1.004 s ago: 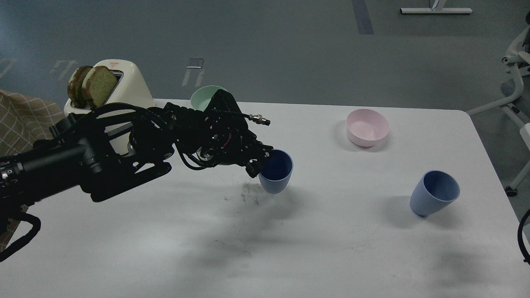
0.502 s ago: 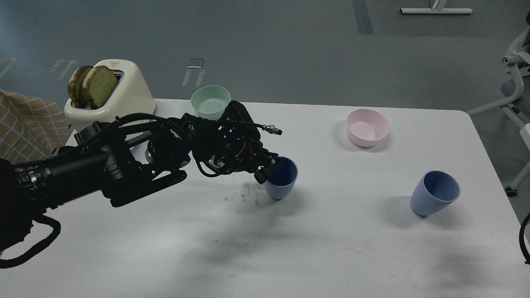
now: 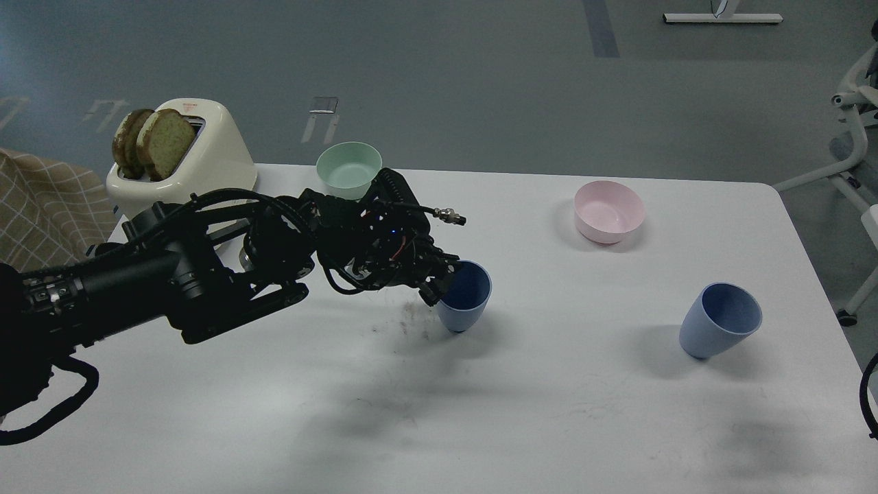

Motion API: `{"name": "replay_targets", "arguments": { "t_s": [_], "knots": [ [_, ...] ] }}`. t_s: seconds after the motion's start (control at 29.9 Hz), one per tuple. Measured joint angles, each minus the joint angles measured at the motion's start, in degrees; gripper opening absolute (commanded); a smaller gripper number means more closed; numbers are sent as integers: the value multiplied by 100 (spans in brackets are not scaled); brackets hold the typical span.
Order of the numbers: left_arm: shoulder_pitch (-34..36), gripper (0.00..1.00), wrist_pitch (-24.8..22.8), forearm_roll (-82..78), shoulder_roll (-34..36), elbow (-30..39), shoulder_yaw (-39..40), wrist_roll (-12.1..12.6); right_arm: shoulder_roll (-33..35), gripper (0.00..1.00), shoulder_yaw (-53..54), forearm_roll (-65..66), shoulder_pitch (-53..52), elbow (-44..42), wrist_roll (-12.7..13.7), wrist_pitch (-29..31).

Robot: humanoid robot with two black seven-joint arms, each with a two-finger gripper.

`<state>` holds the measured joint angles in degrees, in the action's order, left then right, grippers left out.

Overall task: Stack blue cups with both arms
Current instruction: 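Release the cup and withdraw the left hand toward the toaster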

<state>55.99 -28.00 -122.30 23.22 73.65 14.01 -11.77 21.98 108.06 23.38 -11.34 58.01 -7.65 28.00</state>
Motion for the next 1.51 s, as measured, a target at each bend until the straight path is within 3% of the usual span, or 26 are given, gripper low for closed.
{"name": "replay_targets", "arguments": {
  "t_s": [0.17, 0.37, 0.5, 0.74, 0.94, 1.1, 1.31, 1.51],
  "knots": [
    [-8, 54, 0, 10, -31, 0, 9, 29, -1, 100, 0, 0, 0, 0, 0, 0],
    [-14, 56, 0, 30, -44, 0, 14, 42, -1, 100, 3, 0, 8, -14, 0, 0],
    [-16, 67, 0, 49, -7, 0, 47, 43, -1, 100, 4, 0, 37, -17, 0, 0],
    [63, 73, 0, 151, 137, 0, 317, 29, -3, 100, 5, 0, 50, -16, 0, 0],
    [90, 81, 0, 401, 299, 1, 1415, 11, -8, 100, 5, 0, 47, 6, 8, 0],
    [38, 95, 65, 1350, 698, 5, 2329, 14, -3, 100, 2, 0, 35, 26, 9, 0],
    [-338, 97, 682, 3019, 1251, -112, 3306, 42, 32, 100, -21, 6, 8, 64, 32, 0],
    [-1316, 98, 1368, 5208, 1727, -245, 4505, -5, 318, 100, -101, 11, -42, 92, 64, 0]
  ]
}}
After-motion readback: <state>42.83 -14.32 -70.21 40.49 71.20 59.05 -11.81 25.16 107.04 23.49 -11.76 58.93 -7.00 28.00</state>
